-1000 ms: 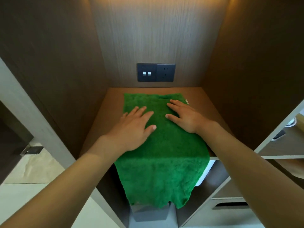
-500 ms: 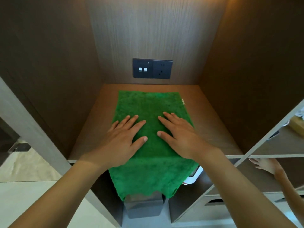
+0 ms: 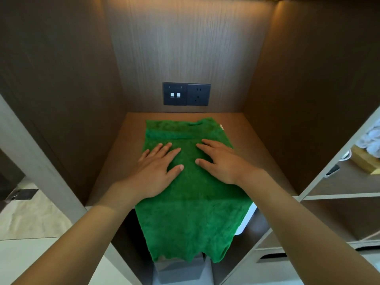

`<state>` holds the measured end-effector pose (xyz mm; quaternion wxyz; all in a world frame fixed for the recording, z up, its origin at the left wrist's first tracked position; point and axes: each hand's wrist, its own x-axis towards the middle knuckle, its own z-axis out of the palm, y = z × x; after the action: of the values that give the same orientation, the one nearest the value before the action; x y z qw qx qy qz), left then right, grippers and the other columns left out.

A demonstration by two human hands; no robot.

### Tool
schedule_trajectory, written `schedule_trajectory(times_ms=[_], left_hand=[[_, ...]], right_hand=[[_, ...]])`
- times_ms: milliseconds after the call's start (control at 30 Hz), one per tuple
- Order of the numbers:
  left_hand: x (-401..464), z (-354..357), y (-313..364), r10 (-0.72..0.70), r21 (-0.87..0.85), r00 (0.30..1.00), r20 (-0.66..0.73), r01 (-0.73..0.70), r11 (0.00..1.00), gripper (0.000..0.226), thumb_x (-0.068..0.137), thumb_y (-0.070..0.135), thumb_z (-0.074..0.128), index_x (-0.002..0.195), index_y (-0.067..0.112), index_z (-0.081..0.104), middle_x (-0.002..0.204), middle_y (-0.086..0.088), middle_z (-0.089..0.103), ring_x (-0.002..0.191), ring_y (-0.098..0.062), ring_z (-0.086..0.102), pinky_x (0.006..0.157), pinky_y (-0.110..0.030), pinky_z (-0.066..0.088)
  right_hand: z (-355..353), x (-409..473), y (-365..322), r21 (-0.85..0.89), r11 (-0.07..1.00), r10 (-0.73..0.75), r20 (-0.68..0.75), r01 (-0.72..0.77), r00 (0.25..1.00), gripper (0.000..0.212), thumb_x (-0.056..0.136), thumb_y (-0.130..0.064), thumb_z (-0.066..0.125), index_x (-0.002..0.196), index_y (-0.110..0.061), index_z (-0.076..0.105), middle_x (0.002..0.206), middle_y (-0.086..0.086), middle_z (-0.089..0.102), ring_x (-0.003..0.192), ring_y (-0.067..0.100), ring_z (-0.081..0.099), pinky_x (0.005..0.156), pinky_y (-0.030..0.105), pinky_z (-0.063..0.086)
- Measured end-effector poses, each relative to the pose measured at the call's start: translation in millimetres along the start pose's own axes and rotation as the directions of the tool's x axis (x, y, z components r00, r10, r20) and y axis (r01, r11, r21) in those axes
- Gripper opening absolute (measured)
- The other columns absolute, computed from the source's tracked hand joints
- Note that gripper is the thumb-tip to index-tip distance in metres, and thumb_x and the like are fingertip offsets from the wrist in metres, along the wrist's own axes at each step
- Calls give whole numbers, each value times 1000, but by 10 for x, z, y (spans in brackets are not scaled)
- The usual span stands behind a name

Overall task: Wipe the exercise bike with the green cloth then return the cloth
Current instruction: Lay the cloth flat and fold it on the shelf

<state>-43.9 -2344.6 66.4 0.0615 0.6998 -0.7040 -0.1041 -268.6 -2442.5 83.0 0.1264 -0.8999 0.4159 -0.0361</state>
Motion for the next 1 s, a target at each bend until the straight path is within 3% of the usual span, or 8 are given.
schedule_trajectory(times_ms=[133,333,533,1000], left_hand=[[-92,76,12,9,18,1000,-21,-9,1000,70,101,73,15,164,45,3,175,13,-4,161,-13,-7,129,-44,1],[-152,77,-15,11,17,999,-44,-10,1000,71,100,73,15,164,46,4,175,15,-2,161,-12,-5,129,-44,2],[-264,132,-74,10,-21,996,-87,-12,1000,71,98,76,12,164,47,5,174,18,-1,161,-10,-5,129,-44,3],[146,-24,-79,-25,-12,999,-20,25,1000,68,103,70,22,164,45,9,175,12,1,162,-15,-2,129,-45,3]], right_hand=[[-78,204,-62,-58,998,-38,-137,31,990,75,105,-64,40,167,-27,23,176,-3,11,162,24,11,129,52,16],[9,752,-120,-46,999,5,32,-4,999,82,102,-73,33,168,-29,14,177,-3,4,164,24,2,129,56,6],[96,969,-52,-34,997,69,4,-69,998,86,97,-81,29,167,-34,16,177,-2,6,163,29,3,128,57,3],[-18,1329,143,-51,994,91,-41,-93,995,78,101,-75,30,166,-33,24,176,-2,16,162,27,13,128,58,10]])
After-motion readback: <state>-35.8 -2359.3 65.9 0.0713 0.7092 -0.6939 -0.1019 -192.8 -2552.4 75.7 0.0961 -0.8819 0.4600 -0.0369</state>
